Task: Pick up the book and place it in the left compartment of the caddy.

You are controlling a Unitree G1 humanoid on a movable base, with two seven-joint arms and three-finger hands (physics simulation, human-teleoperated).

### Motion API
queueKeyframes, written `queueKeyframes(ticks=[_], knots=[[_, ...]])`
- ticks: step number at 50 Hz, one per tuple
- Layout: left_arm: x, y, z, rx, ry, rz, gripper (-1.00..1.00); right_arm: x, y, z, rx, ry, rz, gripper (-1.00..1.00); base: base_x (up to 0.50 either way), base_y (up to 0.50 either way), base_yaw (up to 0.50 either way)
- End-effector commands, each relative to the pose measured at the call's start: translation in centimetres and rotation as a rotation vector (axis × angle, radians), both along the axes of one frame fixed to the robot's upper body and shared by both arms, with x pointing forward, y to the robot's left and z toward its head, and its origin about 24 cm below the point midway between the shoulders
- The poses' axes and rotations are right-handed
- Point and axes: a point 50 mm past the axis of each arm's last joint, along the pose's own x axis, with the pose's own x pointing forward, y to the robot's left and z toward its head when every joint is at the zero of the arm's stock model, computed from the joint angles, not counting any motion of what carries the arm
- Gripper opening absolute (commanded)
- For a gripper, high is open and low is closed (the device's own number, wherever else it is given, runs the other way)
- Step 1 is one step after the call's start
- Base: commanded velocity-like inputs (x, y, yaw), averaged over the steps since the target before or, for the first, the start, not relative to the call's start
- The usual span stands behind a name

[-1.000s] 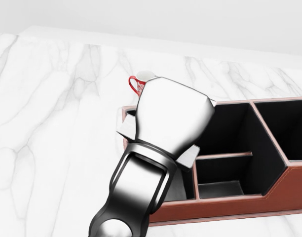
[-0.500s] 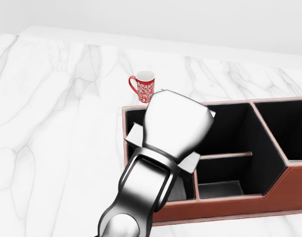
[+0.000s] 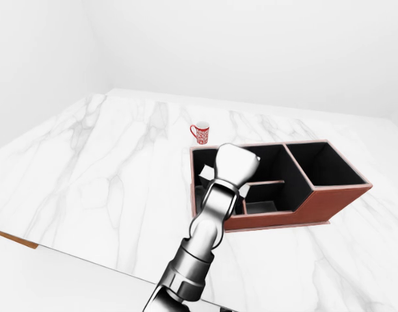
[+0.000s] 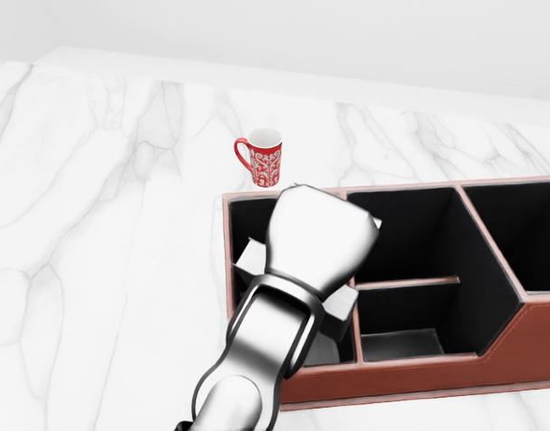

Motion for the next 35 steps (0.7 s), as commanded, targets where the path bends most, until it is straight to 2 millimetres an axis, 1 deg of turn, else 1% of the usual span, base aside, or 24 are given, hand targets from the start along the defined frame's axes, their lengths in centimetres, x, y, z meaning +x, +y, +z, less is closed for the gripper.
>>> queueKeyframes(ticks=[1, 3, 6, 7, 10, 21, 29, 30, 35], knots=[[0.9, -0.3, -0.8, 0.003, -0.019, 0.0, -1.0, 0.0, 0.0, -0.1, 0.001, 0.002, 0.001, 1.0, 0.0, 0.0, 0.0], [1.6, 0.0, -1.2, 0.01, -0.02, 0.016, -1.0, 0.1, 0.0, -0.1, 0.003, 0.003, 0.0, 1.0, 0.0, 0.0, 0.0], [1.9, 0.0, -1.5, 0.009, -0.017, 0.021, -1.0, -0.1, 0.0, 0.2, -0.005, -0.003, -0.004, 1.0, 0.0, 0.0, 0.0], [2.1, 0.0, -1.6, 0.008, -0.012, 0.019, -1.0, 0.0, 0.0, 0.0, -0.001, 0.001, -0.002, 1.0, 0.0, 0.0, 0.0], [2.2, -0.1, -1.7, 0.007, -0.011, 0.019, -1.0, 0.0, 0.0, 0.0, -0.001, 0.001, -0.002, 1.0, 0.0, 0.0, 0.0], [3.1, 0.1, -2.9, 0.032, 0.014, 0.043, -1.0, 0.1, 0.0, -0.1, 0.002, 0.005, 0.001, 1.0, 0.0, 0.0, 0.0], [3.6, 0.1, -4.6, 0.037, 0.048, 0.031, -1.0, 0.1, 0.0, -0.2, 0.004, 0.007, 0.002, 1.0, 0.0, 0.0, 0.0], [3.7, 0.1, -5.0, 0.038, 0.054, 0.029, -1.0, 0.0, 0.0, -0.1, 0.002, 0.005, 0.001, 1.0, 0.0, 0.0, 0.0], [3.9, 0.0, -5.7, 0.039, 0.07, 0.02, -1.0, 0.0, 0.0, 0.0, -0.001, 0.003, -0.001, 1.0, 0.0, 0.0, 0.0]])
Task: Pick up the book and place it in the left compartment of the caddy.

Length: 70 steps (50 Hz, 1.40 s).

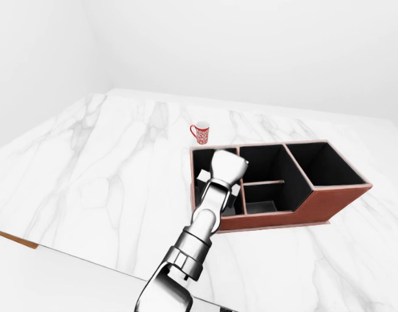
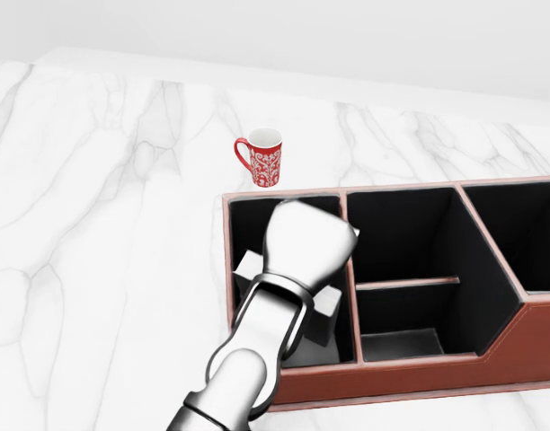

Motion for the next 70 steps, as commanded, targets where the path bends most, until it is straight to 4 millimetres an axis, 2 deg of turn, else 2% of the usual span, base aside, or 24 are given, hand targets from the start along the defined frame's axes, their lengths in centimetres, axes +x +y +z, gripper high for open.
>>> queueKeyframes(ticks=[1, 14, 24, 44, 59, 61, 62, 63, 64, 70], knots=[[0.5, -0.2, -1.5, 0.013, -0.003, -0.023, -1.0, 0.0, 0.0, 0.1, -0.002, -0.001, -0.001, 1.0, 0.0, 0.0, 0.0], [1.1, -0.8, -4.1, 0.008, 0.045, -0.059, -1.0, 0.0, 0.0, 0.0, 0.0, -0.001, 0.001, 1.0, 0.0, 0.0, 0.0], [1.3, -0.3, -5.8, 0.012, 0.079, -0.056, -1.0, 0.0, 0.0, 0.1, -0.003, -0.002, 0.004, 1.0, 0.0, 0.0, 0.0], [0.1, 0.4, -8.6, 0.023, 0.126, -0.058, -1.0, 0.1, 0.1, 0.1, -0.006, 0.001, 0.003, 1.0, 0.0, 0.0, 0.0], [-0.1, 0.9, -9.4, 0.02, 0.15, -0.043, -1.0, 0.1, 0.0, 0.0, -0.002, 0.002, 0.002, 1.0, 0.0, 0.0, 0.0], [-0.1, 0.9, -9.4, 0.016, 0.151, -0.041, -0.95, 0.1, 0.0, 0.0, -0.002, 0.002, 0.002, 1.0, 0.0, 0.0, 0.0], [-0.2, 0.9, -9.4, 0.012, 0.148, -0.041, -0.27, 0.0, 0.0, 0.1, -0.005, 0.0, 0.001, 1.0, 0.0, 0.0, 0.0], [-0.2, 0.9, -9.4, 0.01, 0.147, -0.041, -0.11, 0.0, 0.1, 0.1, -0.006, -0.001, 0.001, 1.0, 0.0, 0.0, 0.0], [-0.2, 0.9, -9.3, 0.006, 0.141, -0.041, 1.0, 0.1, 0.0, 0.1, -0.004, 0.0, 0.002, 1.0, 0.0, 0.0, 0.0], [-0.4, 0.3, -8.4, -0.023, 0.1, -0.056, 1.0, 0.0, 0.1, 0.0, -0.003, 0.002, 0.004, 1.0, 0.0, 0.0, -0.01]])
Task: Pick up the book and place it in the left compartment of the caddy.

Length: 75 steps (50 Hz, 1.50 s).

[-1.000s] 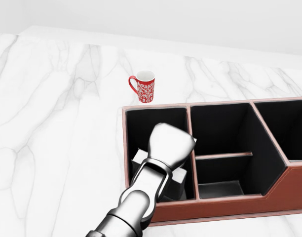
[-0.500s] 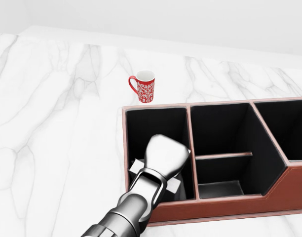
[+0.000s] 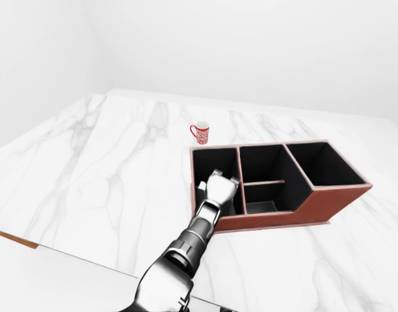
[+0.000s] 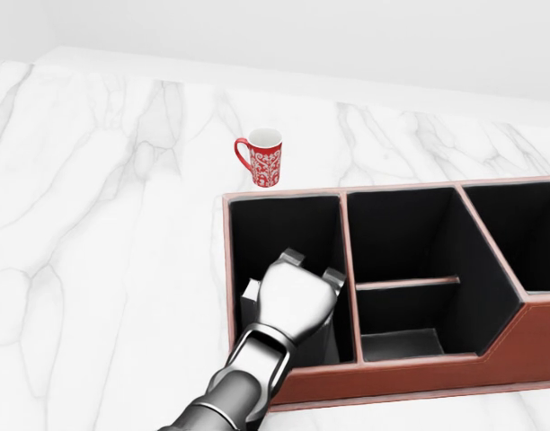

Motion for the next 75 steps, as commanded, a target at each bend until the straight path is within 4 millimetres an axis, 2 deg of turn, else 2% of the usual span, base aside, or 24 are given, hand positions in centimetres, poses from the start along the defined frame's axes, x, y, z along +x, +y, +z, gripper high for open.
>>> queueKeyframes(ticks=[1, 5, 16, 18, 19, 20, 21, 24, 30, 36, 41, 45, 46, 48, 50, 57, 60, 63, 67, 70, 75], knots=[[-0.5, -0.8, 0.7, -0.079, -0.014, -0.004, 1.0, -0.1, 0.0, 0.0, -0.001, -0.001, 0.001, 1.0, 0.0, 0.0, -0.01], [-1.1, -1.0, 1.6, -0.087, -0.054, -0.013, 1.0, 0.0, 0.0, -0.1, 0.001, 0.0, 0.001, 1.0, 0.0, 0.0, 0.0], [-5.4, 0.2, 7.7, -0.118, -0.224, 0.038, 1.0, -0.1, 0.1, 0.0, -0.004, 0.001, 0.002, 1.0, 0.0, 0.0, 0.0], [-5.4, 0.3, 7.8, -0.119, -0.226, 0.041, 1.0, -0.1, 0.1, 0.0, -0.004, 0.001, 0.002, 1.0, 0.0, 0.0, 0.0], [-6.5, 0.4, 9.0, -0.12, -0.256, 0.045, 1.0, -0.1, 0.1, 0.0, -0.006, 0.0, 0.001, 1.0, 0.0, 0.0, 0.0], [-6.6, 0.4, 9.1, -0.12, -0.258, 0.047, 1.0, -0.1, 0.1, 0.0, -0.006, 0.0, 0.001, 1.0, 0.0, 0.0, 0.0], [-7.5, 0.6, 10.3, -0.123, -0.282, 0.053, 1.0, 0.1, 0.1, -0.2, 0.0, 0.005, 0.004, 1.0, 0.0, 0.0, 0.0], [-8.7, 0.9, 12.1, -0.129, -0.324, 0.067, 1.0, 0.0, 0.1, -0.1, -0.001, 0.004, 0.003, 1.0, 0.0, 0.0, 0.0], [-10.9, 1.0, 15.0, -0.106, -0.392, 0.031, 1.0, 0.1, 0.0, -0.2, 0.002, 0.008, 0.004, 1.0, 0.0, 0.0, 0.0], [-12.1, 0.6, 16.1, -0.023, -0.445, -0.05, 1.0, 0.1, 0.0, -0.2, 0.002, 0.009, 0.002, 1.0, 0.0, 0.0, 0.0], [-12.4, 0.7, 16.9, 0.04, -0.499, -0.08, 1.0, 0.1, 0.0, -0.3, 0.006, 0.013, 0.003, 1.0, 0.0, 0.0, 0.0], [-12.6, 1.5, 18.0, -0.116, -0.503, -0.012, 1.0, 0.1, 0.0, -0.2, 0.001, 0.012, 0.0, 1.0, 0.0, 0.0, 0.0], [-13.1, 1.8, 18.8, -0.244, -0.508, -0.013, 1.0, 0.1, 0.0, -0.3, 0.003, 0.014, 0.0, 1.0, 0.0, 0.0, 0.0], [-13.2, 2.6, 19.7, -0.395, -0.514, 0.009, 1.0, 0.2, 0.0, -0.5, 0.009, 0.019, 0.003, 1.0, 0.0, 0.0, 0.0], [-13.3, 3.3, 20.5, -0.482, -0.546, 0.033, 1.0, 0.1, 0.0, -0.4, 0.006, 0.018, 0.001, 1.0, 0.0, 0.0, 0.0], [-13.7, 4.3, 21.4, -0.811, -0.496, -0.073, 1.0, 0.1, -0.1, -0.6, 0.012, 0.024, 0.0, 1.0, 0.0, 0.0, 0.0], [-14.0, 4.9, 21.9, -0.912, -0.506, -0.109, 1.0, 0.1, -0.1, -0.6, 0.013, 0.025, -0.001, 1.0, 0.0, 0.0, 0.0], [-14.4, 5.2, 22.2, -0.902, -0.532, -0.106, 1.0, 0.1, -0.1, -0.6, 0.012, 0.027, -0.001, 1.0, 0.0, 0.0, 0.0], [-15.4, 5.6, 23.1, -1.016, -0.528, -0.172, 1.0, 0.0, -0.1, -0.6, 0.012, 0.027, -0.002, 1.0, 0.0, 0.0, 0.0], [-16.4, 6.1, 24.1, -1.164, -0.524, -0.26, 1.0, 0.0, -0.2, -0.6, 0.018, 0.025, -0.01, 1.0, 0.0, 0.0, 0.0], [-17.1, 6.2, 24.8, -1.297, -0.47, -0.391, 1.0, 0.0, -0.4, -0.6, 0.032, 0.017, -0.023, 1.0, 0.0, 0.0, 0.0]])
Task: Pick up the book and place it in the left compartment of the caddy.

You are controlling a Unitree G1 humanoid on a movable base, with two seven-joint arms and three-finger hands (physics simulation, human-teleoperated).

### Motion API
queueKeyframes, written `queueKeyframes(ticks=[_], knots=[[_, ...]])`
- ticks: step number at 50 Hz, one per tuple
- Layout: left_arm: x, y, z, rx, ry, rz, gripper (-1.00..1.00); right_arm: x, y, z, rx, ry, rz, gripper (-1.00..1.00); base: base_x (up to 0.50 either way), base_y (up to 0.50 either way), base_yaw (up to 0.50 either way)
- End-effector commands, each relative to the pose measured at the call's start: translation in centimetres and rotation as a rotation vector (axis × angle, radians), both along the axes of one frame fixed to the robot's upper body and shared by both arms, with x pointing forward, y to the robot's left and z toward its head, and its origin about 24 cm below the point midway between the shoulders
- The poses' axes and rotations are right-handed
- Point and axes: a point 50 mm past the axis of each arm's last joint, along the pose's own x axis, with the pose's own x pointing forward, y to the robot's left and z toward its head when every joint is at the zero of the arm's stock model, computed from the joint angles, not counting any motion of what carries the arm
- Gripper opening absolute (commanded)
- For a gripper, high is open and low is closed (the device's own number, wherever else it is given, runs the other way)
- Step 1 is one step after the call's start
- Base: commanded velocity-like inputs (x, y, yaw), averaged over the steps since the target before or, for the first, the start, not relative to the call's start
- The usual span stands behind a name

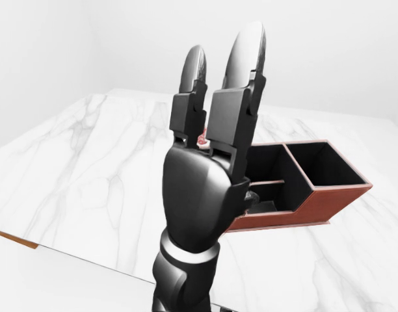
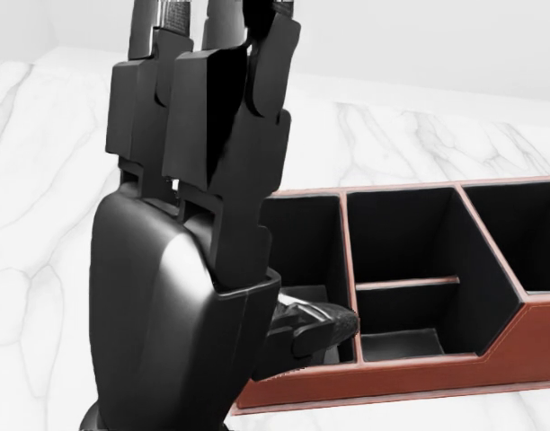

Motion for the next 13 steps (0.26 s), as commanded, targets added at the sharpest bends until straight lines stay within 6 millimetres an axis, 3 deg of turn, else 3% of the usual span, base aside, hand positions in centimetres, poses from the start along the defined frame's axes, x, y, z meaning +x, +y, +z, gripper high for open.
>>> queueKeyframes(ticks=[1, 7, 10, 13], knots=[[-2.0, 1.2, 1.9, -0.268, -0.062, -0.278, 1.0, -0.1, -0.4, 0.0, 0.023, -0.006, -0.027, 1.0, 0.0, 0.0, 0.0], [-2.1, 1.3, 1.6, -0.425, -0.02, -0.493, 1.0, -0.1, -1.0, -0.1, 0.058, -0.022, -0.051, 1.0, 0.0, 0.0, 0.0], [-1.5, 1.4, 0.7, -0.608, 0.066, -0.672, 1.0, -0.4, -0.9, 0.3, 0.046, -0.036, -0.051, 1.0, 0.0, 0.0, 0.0], [-2.7, 1.7, 1.2, -0.672, -0.035, -0.801, 1.0, -0.4, -1.0, 0.2, 0.054, -0.041, -0.053, 1.0, 0.0, 0.0, 0.0]])
